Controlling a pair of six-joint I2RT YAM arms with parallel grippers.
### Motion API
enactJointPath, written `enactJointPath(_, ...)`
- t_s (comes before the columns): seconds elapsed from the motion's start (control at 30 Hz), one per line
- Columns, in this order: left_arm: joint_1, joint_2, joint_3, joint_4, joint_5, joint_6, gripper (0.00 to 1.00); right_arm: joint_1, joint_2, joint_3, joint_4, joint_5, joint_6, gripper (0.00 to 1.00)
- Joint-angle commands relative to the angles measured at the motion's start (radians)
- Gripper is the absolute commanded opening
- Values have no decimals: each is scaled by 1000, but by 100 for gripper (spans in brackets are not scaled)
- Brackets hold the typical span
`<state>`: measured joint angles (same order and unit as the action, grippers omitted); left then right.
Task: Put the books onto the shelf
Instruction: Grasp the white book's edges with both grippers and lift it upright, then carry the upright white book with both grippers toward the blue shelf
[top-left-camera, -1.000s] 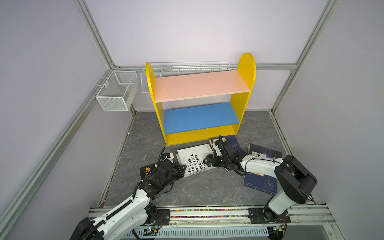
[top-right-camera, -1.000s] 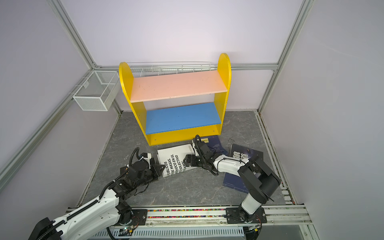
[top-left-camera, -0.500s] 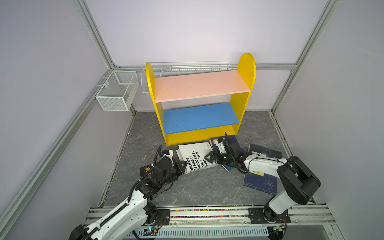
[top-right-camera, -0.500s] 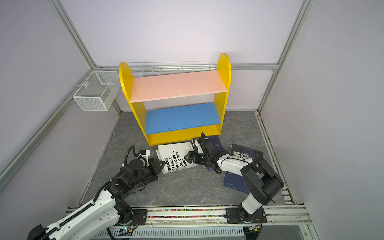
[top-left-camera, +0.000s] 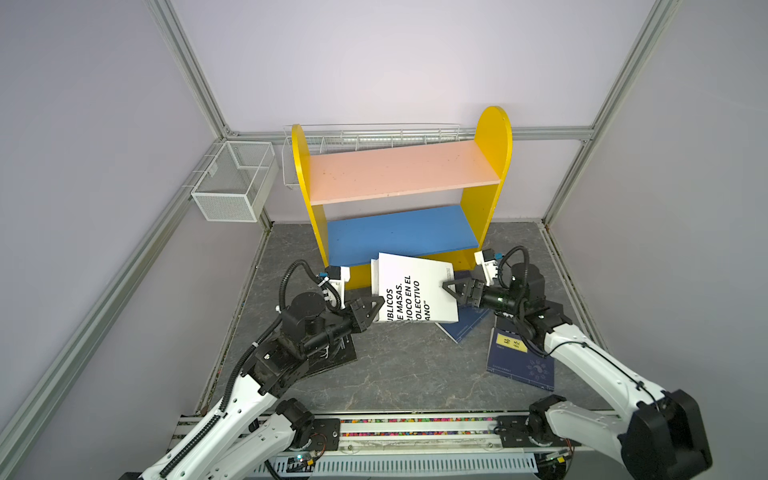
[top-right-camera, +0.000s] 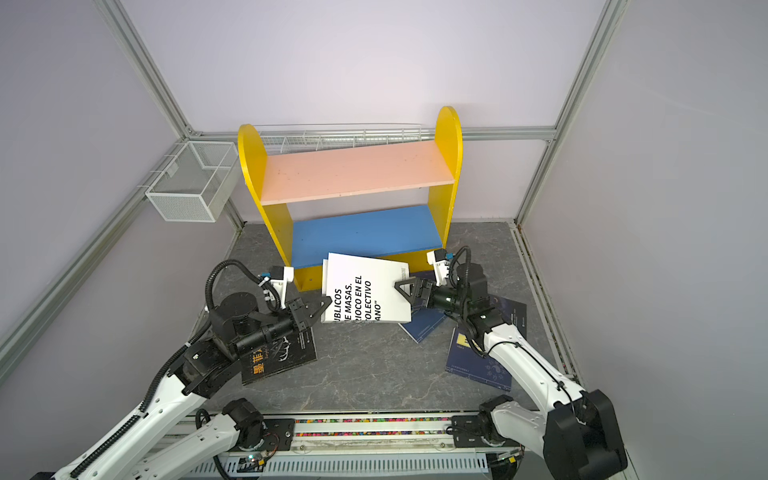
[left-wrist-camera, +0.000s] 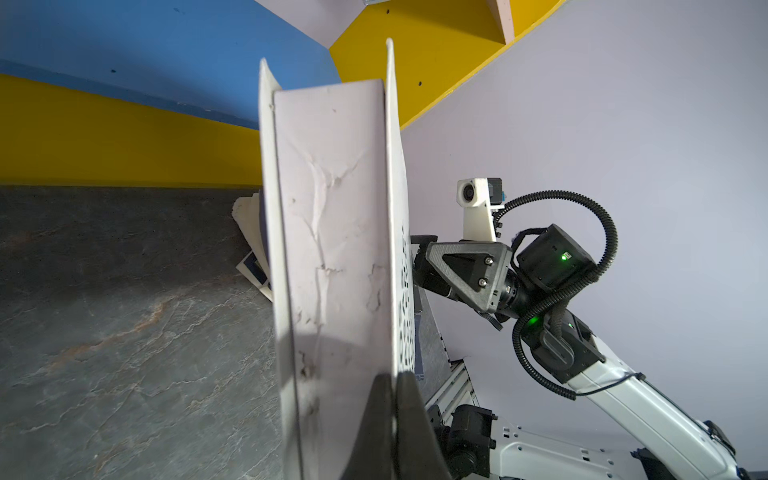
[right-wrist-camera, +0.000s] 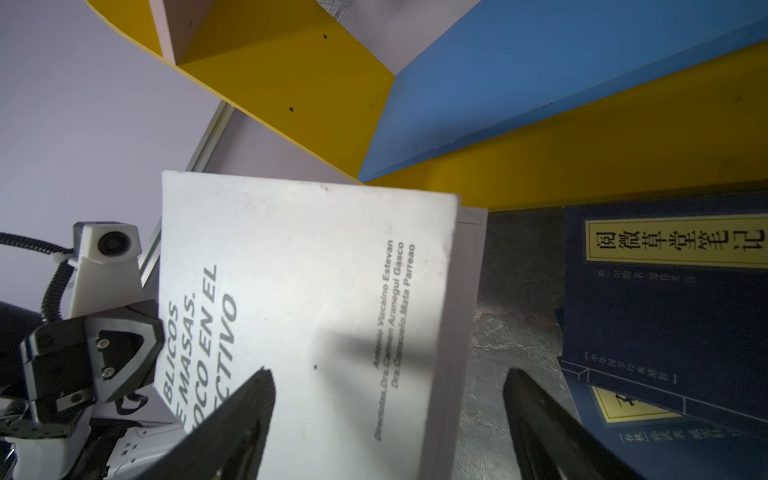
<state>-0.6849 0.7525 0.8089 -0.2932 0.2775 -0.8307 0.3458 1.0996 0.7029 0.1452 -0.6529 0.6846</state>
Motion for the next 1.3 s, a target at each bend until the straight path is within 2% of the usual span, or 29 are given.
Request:
enactJointPath(0.0, 10, 48, 51, 0, 53, 39, 0, -32, -19, -26, -60, -57, -38, 89)
enactJointPath(0.3, 41, 210, 61, 150, 92, 21, 0, -175, 40, -105, 51, -154, 49, 89)
enactJointPath(0.47, 65, 290, 74, 231, 121, 5, 0, -200, 101, -146, 86, -186, 76, 89)
enactJointPath(0.63, 74, 350, 104, 252, 144, -5, 0, -202, 150, -252, 363, -240, 198, 89)
enactJointPath(0.87, 100, 357, 155, 252, 203, -23, 0, -200, 235, -339, 779, -301, 385, 89)
enactJointPath(0.93, 105, 350, 160, 258, 217, -32, 0, -200, 290, -354, 941, -320, 470, 89)
enactJointPath(1.0, 110, 342, 158, 278, 233, -47, 0, -200, 383, -366, 1208, -340, 610, 89)
enactJointPath(1.03, 111, 339, 155, 290, 241, -56, 0, -197, 433, -355, 1285, -349, 669, 89)
enactJointPath(1.13, 114, 328, 145, 322, 259, -80, 0, -169, 505, -329, 1288, -343, 657, 89)
enactJointPath(1.27, 122, 312, 142, 321, 259, -84, 0, -119, 496, -303, 1287, -345, 648, 89)
